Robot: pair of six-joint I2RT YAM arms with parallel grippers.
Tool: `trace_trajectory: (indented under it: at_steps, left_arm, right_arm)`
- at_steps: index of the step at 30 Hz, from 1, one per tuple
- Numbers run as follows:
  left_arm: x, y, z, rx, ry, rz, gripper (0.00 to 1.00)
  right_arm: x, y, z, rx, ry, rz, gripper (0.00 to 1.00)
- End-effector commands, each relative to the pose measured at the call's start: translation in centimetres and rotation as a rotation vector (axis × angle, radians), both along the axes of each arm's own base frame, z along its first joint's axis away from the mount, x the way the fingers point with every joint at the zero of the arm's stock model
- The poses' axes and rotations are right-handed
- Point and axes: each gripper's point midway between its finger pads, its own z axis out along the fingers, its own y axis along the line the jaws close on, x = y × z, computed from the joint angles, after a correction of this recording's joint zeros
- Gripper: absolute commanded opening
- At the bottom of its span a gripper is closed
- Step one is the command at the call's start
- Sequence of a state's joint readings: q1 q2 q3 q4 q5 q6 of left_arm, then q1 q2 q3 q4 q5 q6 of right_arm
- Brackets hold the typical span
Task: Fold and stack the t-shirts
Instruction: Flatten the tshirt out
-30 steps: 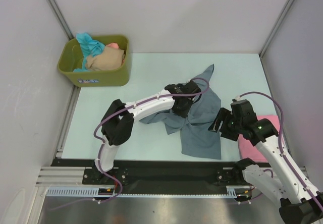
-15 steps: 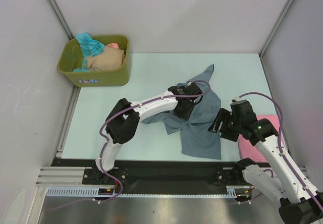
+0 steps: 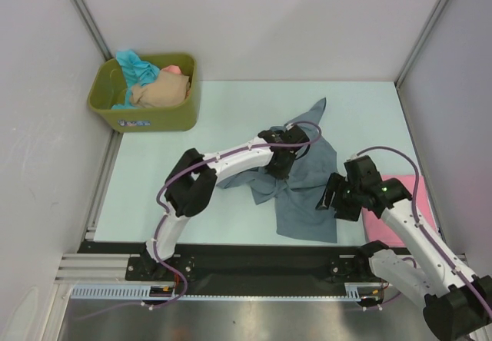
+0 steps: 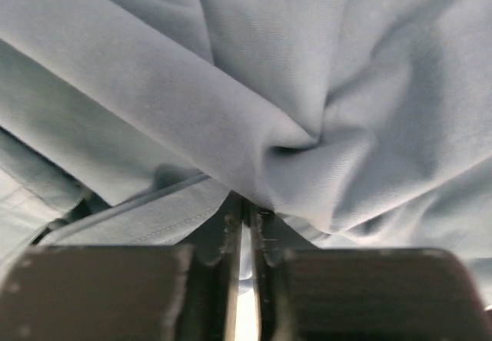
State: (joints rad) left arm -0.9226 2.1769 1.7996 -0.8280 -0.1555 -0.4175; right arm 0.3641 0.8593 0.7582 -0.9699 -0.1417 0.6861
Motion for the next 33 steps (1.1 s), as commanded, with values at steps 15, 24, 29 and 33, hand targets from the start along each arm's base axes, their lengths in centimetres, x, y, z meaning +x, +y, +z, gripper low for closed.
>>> trace_trajectory:
  at_steps: [15, 24, 29, 33]
  left_arm:
    - [-3.5, 9.4, 9.2, -0.044, -0.181, 0.109, 0.0]
    - [-5.4, 12.4, 13.0, -0.123, -0.241, 0.17, 0.0]
    - [-5.8, 13.3, 14.2, -0.139, -0.267, 0.181, 0.0]
    - [-6.0, 13.9, 14.7, -0.152, -0.275, 0.193, 0.0]
  right_arm:
    - [-4.1, -2.8, -7.8, -0.135, 0.28, -0.173, 0.41]
    - [-3.6, -4.1, -9.8, -0.209, 0.301, -0.295, 0.38]
    - [-3.7, -4.6, -10.9, -0.241, 0.316, -0.33, 0.39]
    - [-3.8, -4.7, -11.4, -0.252, 0.326, -0.344, 0.43]
